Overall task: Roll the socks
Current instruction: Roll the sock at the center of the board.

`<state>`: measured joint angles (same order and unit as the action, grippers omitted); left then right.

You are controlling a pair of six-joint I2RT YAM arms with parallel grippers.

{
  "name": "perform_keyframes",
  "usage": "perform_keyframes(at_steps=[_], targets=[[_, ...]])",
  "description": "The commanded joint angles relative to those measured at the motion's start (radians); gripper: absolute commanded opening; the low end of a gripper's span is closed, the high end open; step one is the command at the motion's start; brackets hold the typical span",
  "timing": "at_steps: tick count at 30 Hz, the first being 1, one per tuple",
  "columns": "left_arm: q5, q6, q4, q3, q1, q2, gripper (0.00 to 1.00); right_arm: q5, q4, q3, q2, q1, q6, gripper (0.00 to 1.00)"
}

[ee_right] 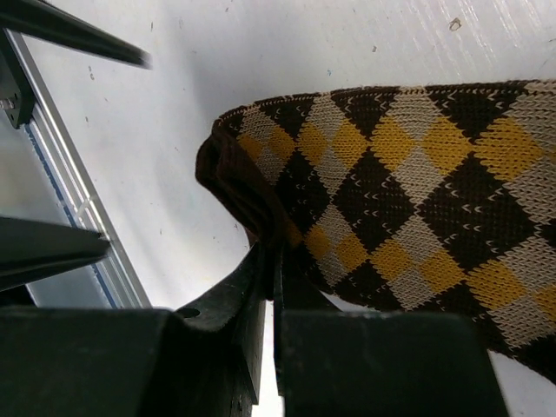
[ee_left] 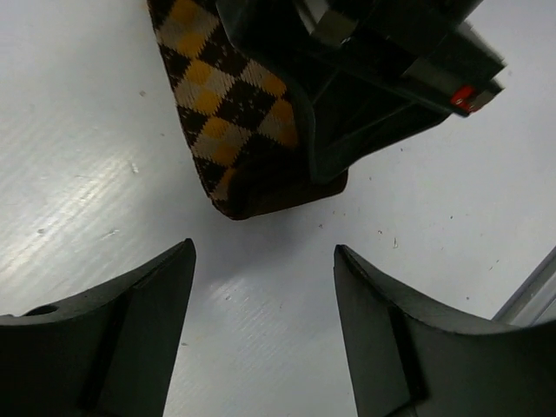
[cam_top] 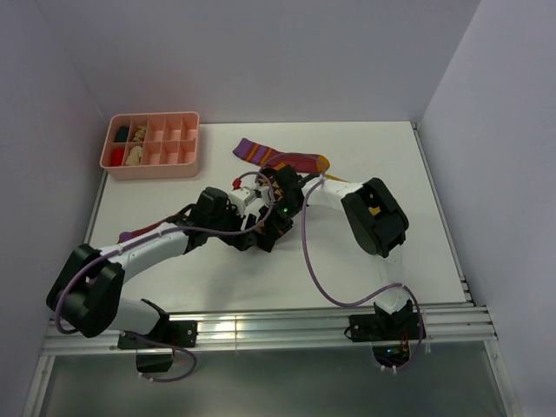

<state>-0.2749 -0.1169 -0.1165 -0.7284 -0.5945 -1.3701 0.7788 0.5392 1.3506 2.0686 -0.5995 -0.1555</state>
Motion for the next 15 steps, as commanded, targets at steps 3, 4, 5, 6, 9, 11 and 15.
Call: perform_keyframes(at_steps=[3, 4, 5, 6, 9, 11, 15], targets=[[-0.136, 0.006, 0.049, -0.063, 0.021, -0.096, 0.67, -0.047, 0.045, 0.031, 0.035, 0.006, -0.038, 0.00], [-0.147, 0.005, 0.060, -0.068, 0.027, -0.107, 0.65, -0.047, 0.047, 0.032, 0.036, 0.006, -0.039, 0.00], [-0.164, 0.000, 0.064, -0.078, 0.033, -0.118, 0.65, -0.047, 0.048, 0.033, 0.038, 0.006, -0.041, 0.00], [-0.170, 0.000, 0.067, -0.085, 0.042, -0.130, 0.64, -0.049, 0.048, 0.033, 0.038, 0.006, -0.042, 0.00], [-0.187, -0.010, 0.069, -0.109, 0.045, -0.168, 0.61, -0.055, 0.048, 0.032, 0.039, 0.006, -0.041, 0.00], [-0.194, -0.023, 0.083, -0.111, 0.051, -0.182, 0.62, -0.061, 0.047, 0.030, 0.038, 0.006, -0.041, 0.00], [-0.192, -0.032, 0.095, -0.108, 0.064, -0.191, 0.61, -0.062, 0.035, 0.024, 0.038, 0.006, -0.038, 0.00]])
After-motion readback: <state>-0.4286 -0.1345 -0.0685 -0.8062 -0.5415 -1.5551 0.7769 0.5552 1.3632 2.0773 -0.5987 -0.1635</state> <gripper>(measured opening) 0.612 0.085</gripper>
